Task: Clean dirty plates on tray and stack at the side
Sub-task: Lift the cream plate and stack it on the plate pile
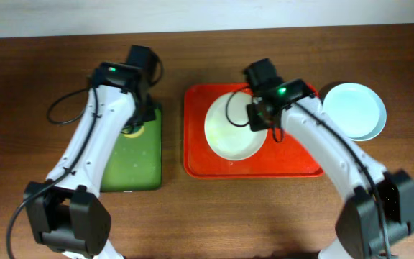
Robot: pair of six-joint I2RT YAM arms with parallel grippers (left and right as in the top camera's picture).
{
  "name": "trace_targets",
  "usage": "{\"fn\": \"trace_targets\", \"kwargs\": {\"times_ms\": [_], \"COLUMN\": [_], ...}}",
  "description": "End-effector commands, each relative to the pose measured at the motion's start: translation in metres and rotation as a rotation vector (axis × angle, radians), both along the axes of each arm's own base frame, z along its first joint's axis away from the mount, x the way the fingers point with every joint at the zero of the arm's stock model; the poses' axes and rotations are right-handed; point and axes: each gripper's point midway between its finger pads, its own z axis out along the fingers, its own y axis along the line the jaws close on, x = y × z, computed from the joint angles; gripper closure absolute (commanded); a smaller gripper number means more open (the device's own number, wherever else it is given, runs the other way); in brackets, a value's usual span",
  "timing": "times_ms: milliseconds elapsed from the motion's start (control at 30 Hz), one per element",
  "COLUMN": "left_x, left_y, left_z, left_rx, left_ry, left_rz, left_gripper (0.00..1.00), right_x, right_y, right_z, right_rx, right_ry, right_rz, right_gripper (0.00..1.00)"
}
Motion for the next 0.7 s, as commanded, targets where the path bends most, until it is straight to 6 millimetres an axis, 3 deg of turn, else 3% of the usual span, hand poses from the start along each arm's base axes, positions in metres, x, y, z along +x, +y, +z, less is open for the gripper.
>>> {"fn": "trace_targets", "kwargs": {"times_ms": [0, 67, 133, 200, 333, 433, 500, 533, 567, 600, 633, 667], "left_x": [-0.009, -0.007, -0.008, -0.008, -0.008, -0.009, -0.01, -0.01, -0.011, -0.01, -0.011, -0.011], "left_y": [0.033, 0.036, 0.036, 0.036, 0.036, 0.036, 0.036, 0.036, 0.036, 0.036, 0.036, 0.036], "left_z": [-0.013, -0.017, -0.018, -0.018, -0.018, -0.019, -0.02, -0.022, -0.024, -0.028, -0.03, -0.032], "left_rx": [0.024, 0.022, 0.023, 0.021, 0.021, 0.022, 0.023, 0.024, 0.024, 0.023, 0.023, 0.023], "left_ry": [0.044, 0.038, 0.041, 0.042, 0.044, 0.047, 0.051, 0.052, 0.054, 0.053, 0.054, 0.054], "left_rz": [0.094, 0.104, 0.104, 0.103, 0.103, 0.103, 0.103, 0.103, 0.103, 0.103, 0.103, 0.103], "left_gripper": [1.0, 1.0, 1.0, 1.0, 1.0, 1.0, 1.0, 1.0, 1.0, 1.0, 1.0, 1.0], "right_x": [0.004, -0.008, -0.018, -0.031, -0.034, -0.019, 0.002, 0.021, 0.03, 0.04, 0.044, 0.041], "right_y": [-0.021, -0.008, 0.009, 0.022, 0.024, 0.013, -0.028, -0.051, -0.064, -0.091, -0.125, -0.173], "right_z": [0.103, 0.142, 0.164, 0.195, 0.199, 0.153, 0.113, 0.08, 0.064, 0.046, 0.034, 0.016], "right_rx": [-0.419, -0.656, -0.858, -1.045, -1.106, -0.828, -0.544, -0.269, -0.094, 0.128, 0.227, 0.293], "right_ry": [-0.332, -0.453, -0.471, -0.552, -0.535, -0.435, -0.335, -0.223, -0.161, -0.085, -0.053, -0.009], "right_rz": [-0.044, 0.021, 0.161, 0.184, 0.22, 0.198, -0.003, -0.078, -0.118, -0.161, -0.248, -0.369], "right_gripper": [0.96, 0.96, 0.96, 0.96, 0.96, 0.96, 0.96, 0.96, 0.96, 0.96, 0.96, 0.96]}}
